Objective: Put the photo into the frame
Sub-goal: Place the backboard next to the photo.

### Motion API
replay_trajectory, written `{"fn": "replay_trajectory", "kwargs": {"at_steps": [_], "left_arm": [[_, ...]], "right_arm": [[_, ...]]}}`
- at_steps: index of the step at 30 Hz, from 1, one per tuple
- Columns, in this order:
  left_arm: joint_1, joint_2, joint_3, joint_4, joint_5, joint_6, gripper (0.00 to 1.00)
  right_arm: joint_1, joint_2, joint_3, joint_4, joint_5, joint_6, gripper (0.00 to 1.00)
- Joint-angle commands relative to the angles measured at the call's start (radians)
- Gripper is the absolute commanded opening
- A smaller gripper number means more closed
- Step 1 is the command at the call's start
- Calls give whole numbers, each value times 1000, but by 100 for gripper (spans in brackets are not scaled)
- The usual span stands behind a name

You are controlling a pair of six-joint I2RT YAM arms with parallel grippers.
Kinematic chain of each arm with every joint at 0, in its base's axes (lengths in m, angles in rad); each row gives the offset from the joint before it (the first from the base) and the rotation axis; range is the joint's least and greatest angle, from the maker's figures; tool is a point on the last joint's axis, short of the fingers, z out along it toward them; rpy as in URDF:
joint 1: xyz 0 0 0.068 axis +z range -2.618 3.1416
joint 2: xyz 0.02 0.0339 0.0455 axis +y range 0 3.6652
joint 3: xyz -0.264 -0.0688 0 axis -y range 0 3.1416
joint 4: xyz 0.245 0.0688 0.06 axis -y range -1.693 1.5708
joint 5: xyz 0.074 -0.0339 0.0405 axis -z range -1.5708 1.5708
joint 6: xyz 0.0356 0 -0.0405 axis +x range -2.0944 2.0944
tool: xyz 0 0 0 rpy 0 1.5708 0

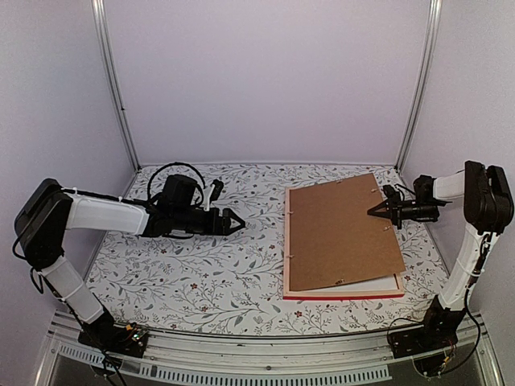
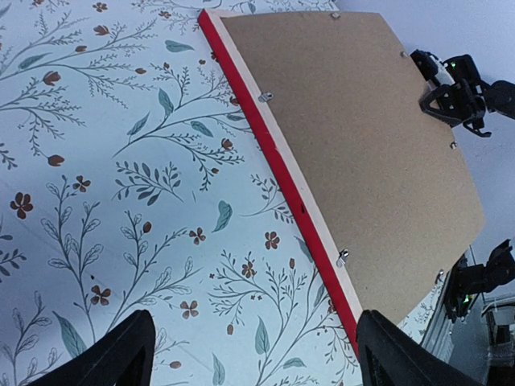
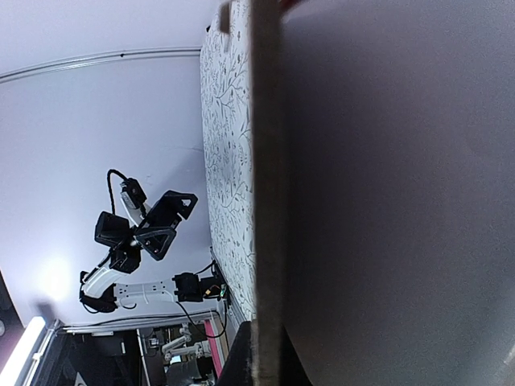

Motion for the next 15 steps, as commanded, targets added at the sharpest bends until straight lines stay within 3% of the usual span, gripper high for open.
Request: {"fn": "replay_trajectory", "kwargs": {"at_steps": [1, 5, 15], "left_arm": [[-12, -1, -4, -1, -7, 3, 89], [-12, -2, -5, -3, -10, 3, 89], [-13, 3, -3, -4, -11, 3, 89]], "right_arm": [[16, -22, 3, -22, 24, -7, 5], [29, -10, 2, -22, 45, -7, 12], [34, -12, 24, -46, 144, -2, 45]]}}
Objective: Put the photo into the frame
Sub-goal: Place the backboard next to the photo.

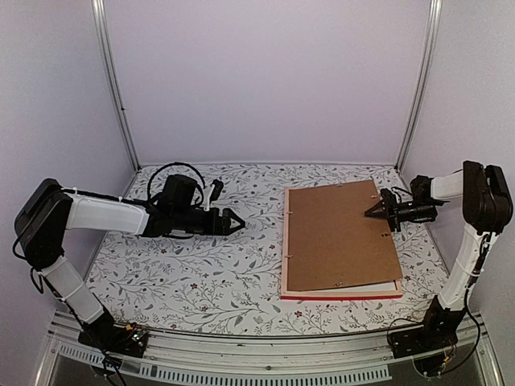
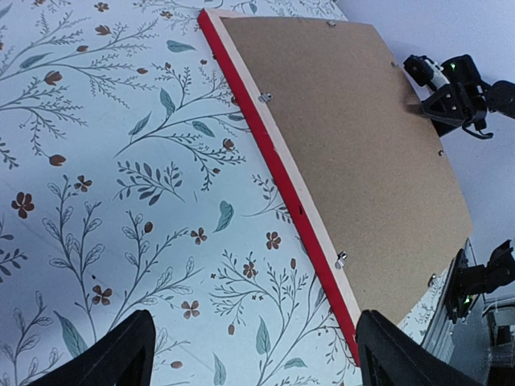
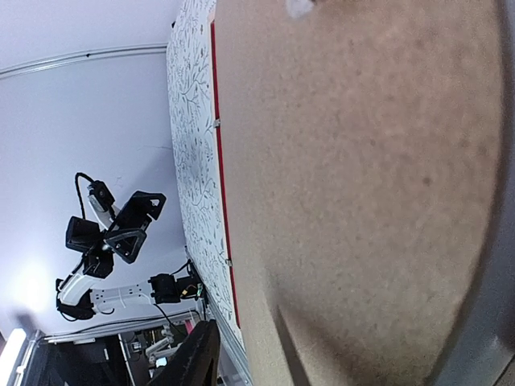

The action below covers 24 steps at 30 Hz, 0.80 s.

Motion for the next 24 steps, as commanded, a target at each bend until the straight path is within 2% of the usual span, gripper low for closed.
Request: {"fn": "replay_trajectory", "kwargs": {"at_steps": [1, 11, 24], "left_arm": [[-12, 4, -3, -3, -8, 3, 89], [-12, 14, 0, -5, -7, 1, 89], [-13, 26, 3, -6, -8, 0, 89]], "right_arm": [[9, -11, 24, -26, 58, 0, 47], [45, -16, 64, -71, 231, 14, 60], [108, -7, 117, -123, 352, 21, 67]]}}
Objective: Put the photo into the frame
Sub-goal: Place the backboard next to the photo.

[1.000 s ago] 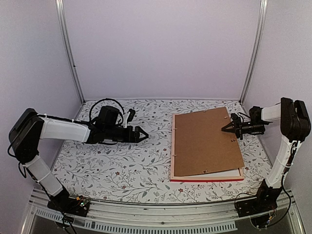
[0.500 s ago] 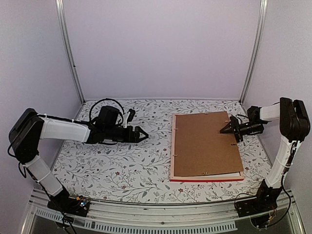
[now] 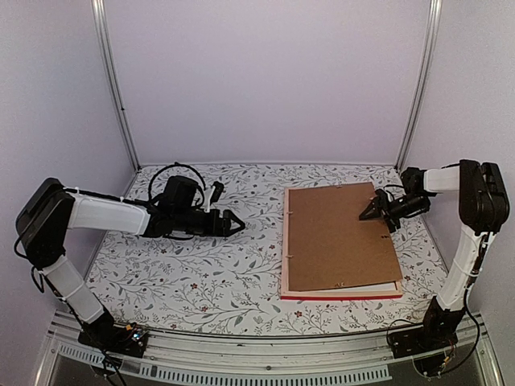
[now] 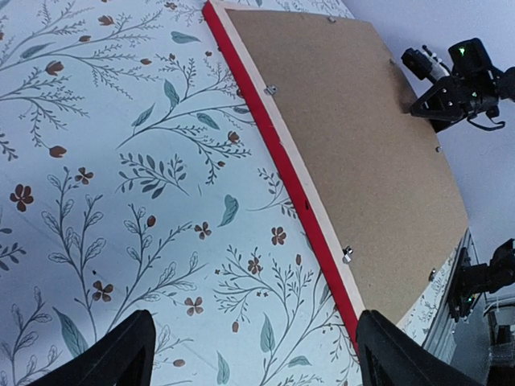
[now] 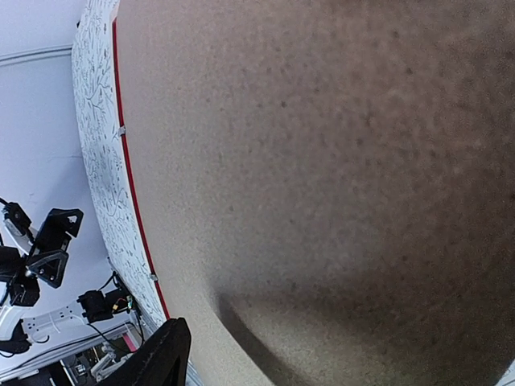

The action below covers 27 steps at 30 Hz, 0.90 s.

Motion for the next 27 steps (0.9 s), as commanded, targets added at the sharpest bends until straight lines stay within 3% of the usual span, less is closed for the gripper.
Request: {"fn": "replay_trajectory", "kwargs": {"at_steps": [1, 14, 27], "left_arm": [[-12, 15, 3, 0, -7, 2, 89], [-12, 21, 4, -1, -6, 2, 89], [-12, 23, 2, -1, -5, 5, 89]], "right_arm": [[30, -7, 28, -26, 46, 14, 67], [82, -25, 66, -76, 222, 55, 80], [105, -31, 107, -124, 338, 68, 83]]}}
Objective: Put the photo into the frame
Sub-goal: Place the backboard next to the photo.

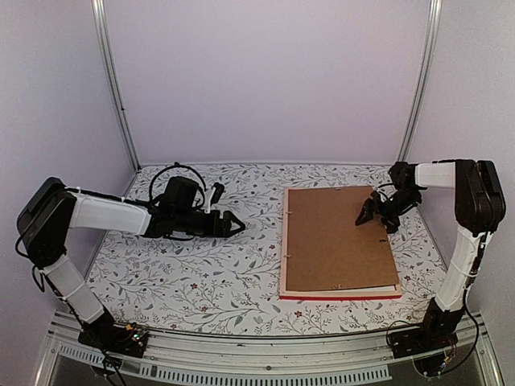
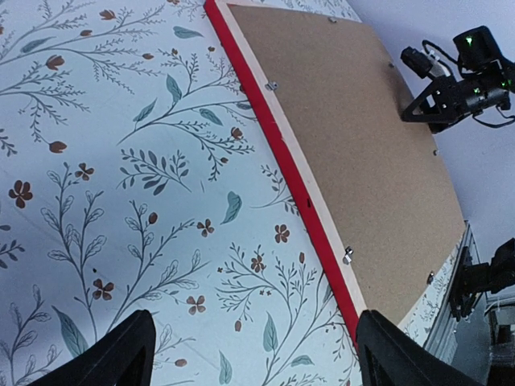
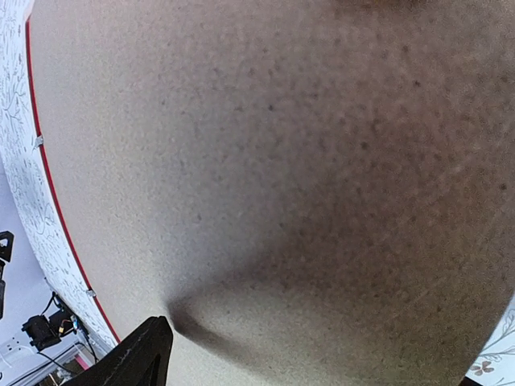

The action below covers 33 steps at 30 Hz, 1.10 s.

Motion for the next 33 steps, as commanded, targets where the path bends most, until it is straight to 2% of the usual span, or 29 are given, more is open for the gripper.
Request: {"fn": "replay_trajectory", "kwargs": {"at_steps": [1, 33], "left_arm": [[-12, 12, 2, -2, -6, 3, 89], [-12, 8, 6, -12, -12, 6, 89]], "right_arm": [[8, -32, 43, -35, 56, 13, 83], [27, -47, 91, -82, 185, 28, 85]]}}
